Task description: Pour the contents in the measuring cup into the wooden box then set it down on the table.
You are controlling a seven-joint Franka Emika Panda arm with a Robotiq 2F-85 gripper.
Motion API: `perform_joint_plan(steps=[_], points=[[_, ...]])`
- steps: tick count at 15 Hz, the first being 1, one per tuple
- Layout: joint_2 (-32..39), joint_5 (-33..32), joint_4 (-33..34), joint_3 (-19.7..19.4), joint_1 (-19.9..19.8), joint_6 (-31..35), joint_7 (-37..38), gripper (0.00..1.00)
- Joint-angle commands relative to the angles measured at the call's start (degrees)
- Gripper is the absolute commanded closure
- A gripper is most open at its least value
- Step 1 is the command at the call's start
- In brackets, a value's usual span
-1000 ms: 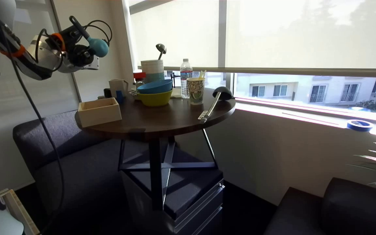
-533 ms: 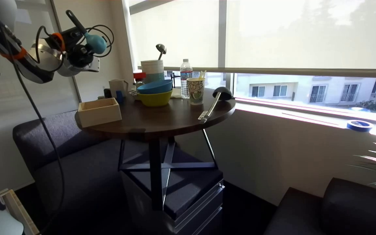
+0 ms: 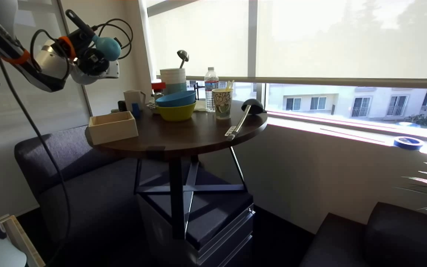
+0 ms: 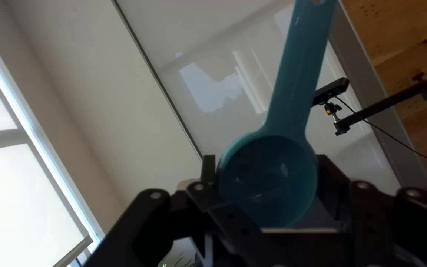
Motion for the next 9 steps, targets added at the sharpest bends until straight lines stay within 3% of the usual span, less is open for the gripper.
perform_joint_plan(steps=[1, 3, 9], points=[[-1.7, 8.4, 2.3, 0.2, -0.7, 0.0, 7.9, 0.59], [-2.0, 12.3, 3.3, 0.4, -0.8, 0.0, 12.2, 0.59], [-1.7, 15.2, 9.8, 0.5, -1.0, 0.4, 19.3, 0.59]])
